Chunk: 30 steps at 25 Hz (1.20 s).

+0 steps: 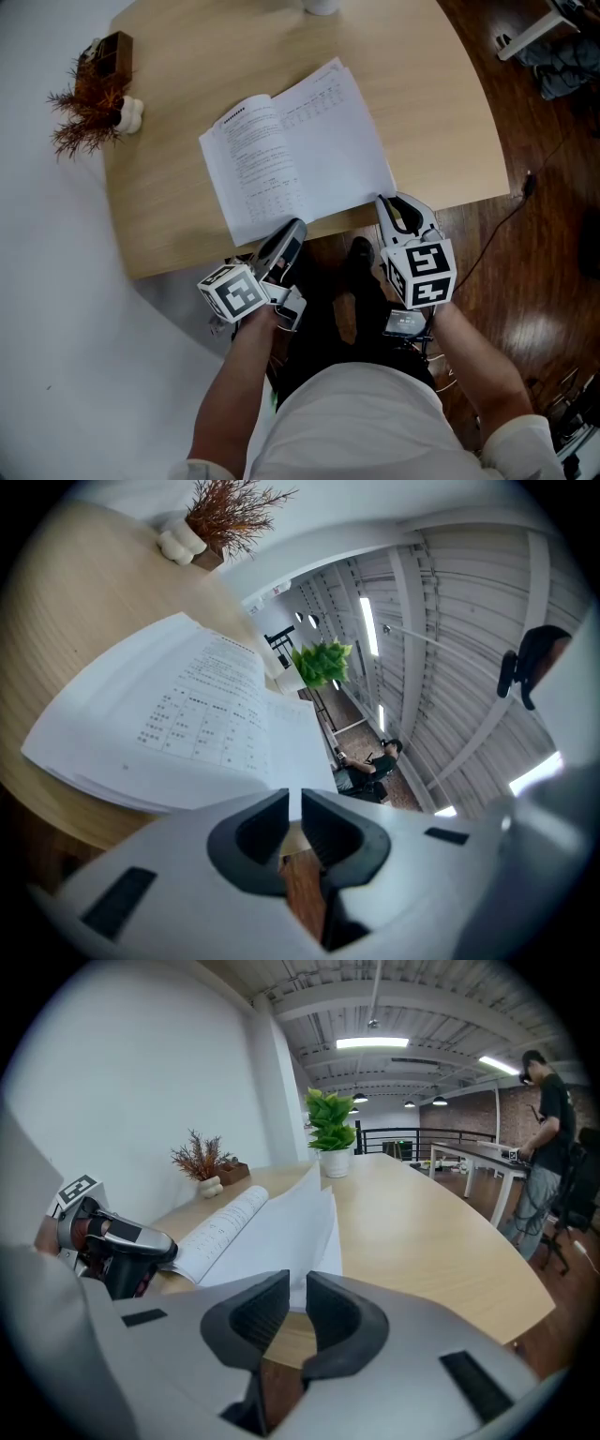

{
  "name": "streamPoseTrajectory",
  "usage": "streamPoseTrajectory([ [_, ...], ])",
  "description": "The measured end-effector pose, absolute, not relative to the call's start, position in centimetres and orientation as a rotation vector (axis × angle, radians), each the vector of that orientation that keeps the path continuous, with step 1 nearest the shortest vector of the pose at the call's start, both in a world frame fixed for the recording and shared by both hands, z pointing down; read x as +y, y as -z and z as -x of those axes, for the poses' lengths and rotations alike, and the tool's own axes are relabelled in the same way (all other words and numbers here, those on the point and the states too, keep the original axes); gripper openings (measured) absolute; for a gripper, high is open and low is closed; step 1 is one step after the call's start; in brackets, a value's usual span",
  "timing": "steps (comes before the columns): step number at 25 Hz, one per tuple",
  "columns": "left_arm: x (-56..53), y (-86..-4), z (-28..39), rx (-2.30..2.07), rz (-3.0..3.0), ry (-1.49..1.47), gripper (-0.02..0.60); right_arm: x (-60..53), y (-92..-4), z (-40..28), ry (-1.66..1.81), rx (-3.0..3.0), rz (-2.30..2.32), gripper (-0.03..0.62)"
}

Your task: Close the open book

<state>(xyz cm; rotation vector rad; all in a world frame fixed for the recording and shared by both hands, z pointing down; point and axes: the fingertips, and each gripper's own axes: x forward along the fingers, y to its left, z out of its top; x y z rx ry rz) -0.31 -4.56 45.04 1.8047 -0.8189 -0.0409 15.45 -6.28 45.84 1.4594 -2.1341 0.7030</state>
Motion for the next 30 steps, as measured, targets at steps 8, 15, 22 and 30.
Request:
streamPoseTrajectory([
  [8, -4.6, -45.0, 0.2, -0.818, -1.798, 0.044, 0.017, -6.1, -46.4, -16.7, -0.71, -2.086, -1.484, 0.035],
  [15, -4.7, -44.5, 0.1, -0.823, -1.788, 0.048, 0.017, -5.9, -47.0, -17.2, -0.702, -2.048, -1.475, 0.034],
  [22, -4.6, -45.2, 1.5, -0.842, -1.833, 0.021, 0.017, -6.1, -47.0, -18.0, -0.701, -2.022, -1.489, 0.034],
  [30, -4.1, -41.9, 1.0, -0.836, -1.868, 0.04, 0.017, -5.7, -45.1, -19.4, -0.695, -2.024, -1.532, 0.034],
])
